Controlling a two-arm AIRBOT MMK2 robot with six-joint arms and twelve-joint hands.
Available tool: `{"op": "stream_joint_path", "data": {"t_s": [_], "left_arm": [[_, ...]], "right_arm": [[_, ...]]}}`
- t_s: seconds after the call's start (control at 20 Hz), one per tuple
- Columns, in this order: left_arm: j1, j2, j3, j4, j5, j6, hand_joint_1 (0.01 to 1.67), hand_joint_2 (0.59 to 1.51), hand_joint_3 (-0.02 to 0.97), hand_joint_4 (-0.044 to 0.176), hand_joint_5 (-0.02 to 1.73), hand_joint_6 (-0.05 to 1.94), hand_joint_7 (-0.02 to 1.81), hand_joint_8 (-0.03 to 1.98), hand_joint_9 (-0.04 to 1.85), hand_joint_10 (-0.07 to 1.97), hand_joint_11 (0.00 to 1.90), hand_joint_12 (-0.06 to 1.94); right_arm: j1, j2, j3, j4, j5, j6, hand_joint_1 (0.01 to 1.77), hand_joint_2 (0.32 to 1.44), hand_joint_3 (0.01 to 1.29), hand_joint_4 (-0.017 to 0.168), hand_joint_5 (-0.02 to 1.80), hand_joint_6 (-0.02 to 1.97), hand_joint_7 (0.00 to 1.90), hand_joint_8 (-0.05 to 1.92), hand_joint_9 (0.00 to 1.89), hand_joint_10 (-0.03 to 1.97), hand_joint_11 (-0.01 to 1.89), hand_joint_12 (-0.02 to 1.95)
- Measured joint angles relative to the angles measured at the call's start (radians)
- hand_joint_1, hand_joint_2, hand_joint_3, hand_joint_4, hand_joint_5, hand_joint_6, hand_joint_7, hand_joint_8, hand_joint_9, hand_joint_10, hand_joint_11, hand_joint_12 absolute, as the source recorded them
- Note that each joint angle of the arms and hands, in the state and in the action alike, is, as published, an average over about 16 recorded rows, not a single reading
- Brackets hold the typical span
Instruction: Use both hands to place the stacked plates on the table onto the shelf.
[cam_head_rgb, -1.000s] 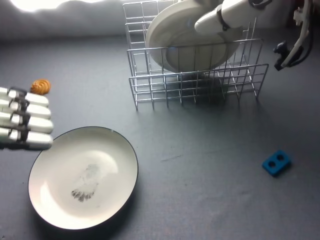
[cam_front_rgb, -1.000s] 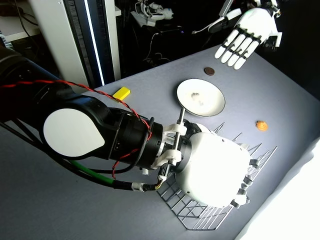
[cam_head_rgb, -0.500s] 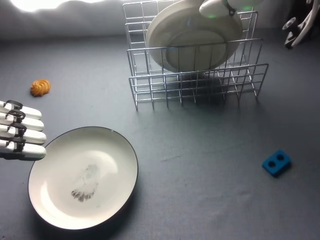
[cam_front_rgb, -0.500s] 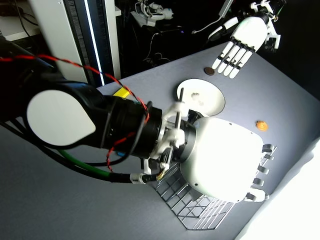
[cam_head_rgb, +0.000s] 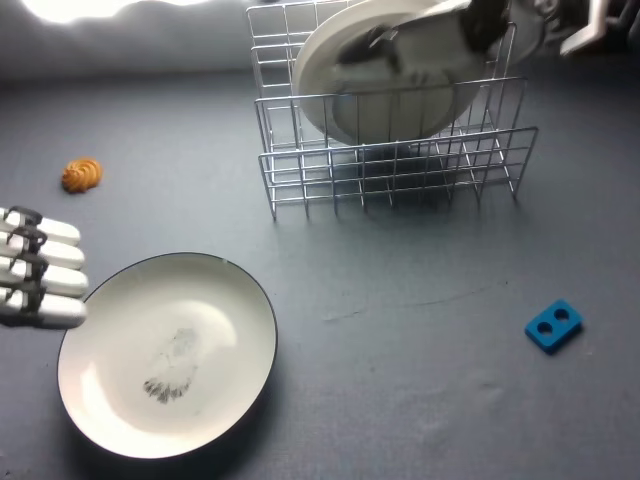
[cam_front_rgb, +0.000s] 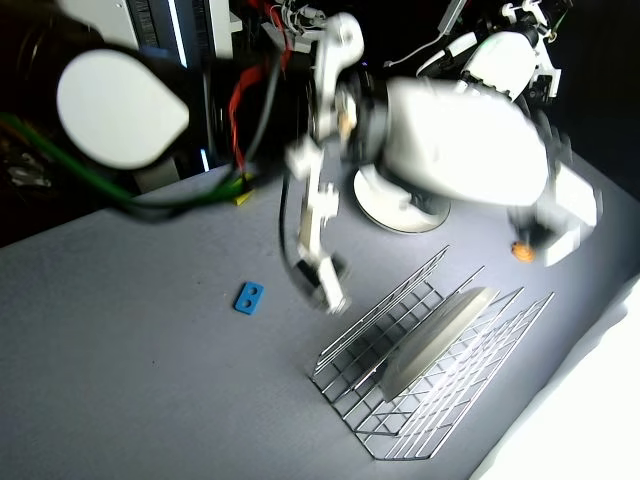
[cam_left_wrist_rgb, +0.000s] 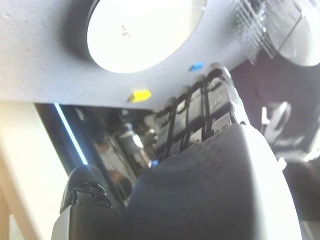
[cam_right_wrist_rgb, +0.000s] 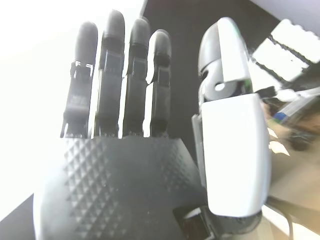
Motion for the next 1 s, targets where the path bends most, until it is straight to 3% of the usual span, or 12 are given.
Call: {"op": "stream_joint_path", "data": {"t_s": [0.3, 0.65, 1.0], "left_arm": [[0.02, -0.018, -0.002, 0.03, 0.016, 0.002, 0.01, 1.091, 0.021, -0.002, 0.02, 0.01, 0.02, 0.0, 0.01, -0.02, 0.02, 0.0], [0.058, -0.054, -0.007, 0.021, 0.068, 0.003, 0.01, 1.087, 0.021, -0.002, 0.02, 0.01, 0.02, 0.0, 0.01, -0.02, 0.02, 0.0], [0.106, -0.094, -0.005, -0.025, 0.134, 0.003, 0.02, 1.089, 0.021, -0.002, 0.02, 0.01, 0.02, 0.0, 0.02, -0.02, 0.02, 0.0]], "right_arm": [[-0.045, 0.094, -0.202, 0.071, 0.088, -0.221, 1.01, 0.99, 0.01, 0.006, 0.32, 0.01, 0.34, -0.01, 0.34, 0.02, 0.12, 0.61], [-0.113, 0.172, -0.329, 0.112, 0.127, -0.276, 1.04, 0.9, 0.01, 0.005, 0.04, 0.01, 0.03, -0.01, 0.04, 0.02, 0.01, 0.09], [-0.156, 0.192, -0.363, 0.12, 0.12, -0.278, 1.08, 0.86, 0.01, 0.004, 0.02, 0.01, 0.01, -0.01, 0.02, 0.02, 0.02, 0.01]]}}
